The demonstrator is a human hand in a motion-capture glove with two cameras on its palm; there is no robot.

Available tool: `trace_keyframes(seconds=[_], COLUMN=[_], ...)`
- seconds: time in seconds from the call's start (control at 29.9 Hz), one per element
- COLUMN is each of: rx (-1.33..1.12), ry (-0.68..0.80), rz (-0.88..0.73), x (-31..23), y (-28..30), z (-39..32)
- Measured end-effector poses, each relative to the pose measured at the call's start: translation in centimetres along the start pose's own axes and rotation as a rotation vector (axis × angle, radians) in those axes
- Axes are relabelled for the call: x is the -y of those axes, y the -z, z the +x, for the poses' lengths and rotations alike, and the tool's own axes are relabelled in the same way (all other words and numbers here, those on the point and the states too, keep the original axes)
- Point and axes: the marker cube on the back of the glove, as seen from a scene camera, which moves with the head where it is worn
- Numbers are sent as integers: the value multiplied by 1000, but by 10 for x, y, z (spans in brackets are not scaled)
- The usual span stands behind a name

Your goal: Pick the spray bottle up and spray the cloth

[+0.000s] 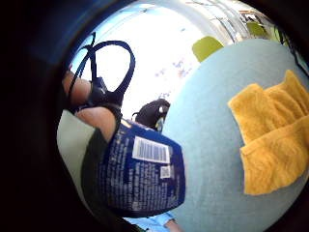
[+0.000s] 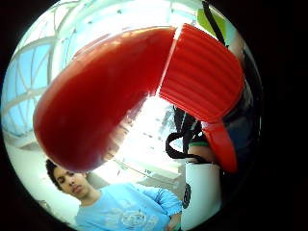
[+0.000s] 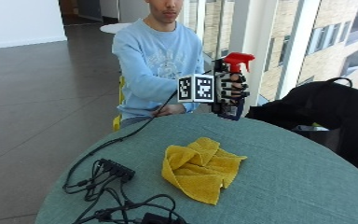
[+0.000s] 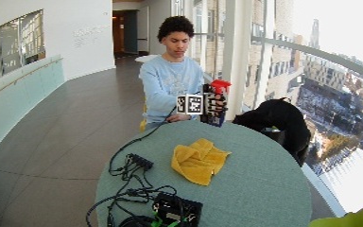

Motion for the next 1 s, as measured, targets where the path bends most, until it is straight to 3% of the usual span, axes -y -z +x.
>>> trace_keyframes(seconds=[0.54, 1.0], rx=[0, -48], ry=[-6, 0], rz=[16, -55], x=[24, 13], y=[-122, -118], z=[47, 49])
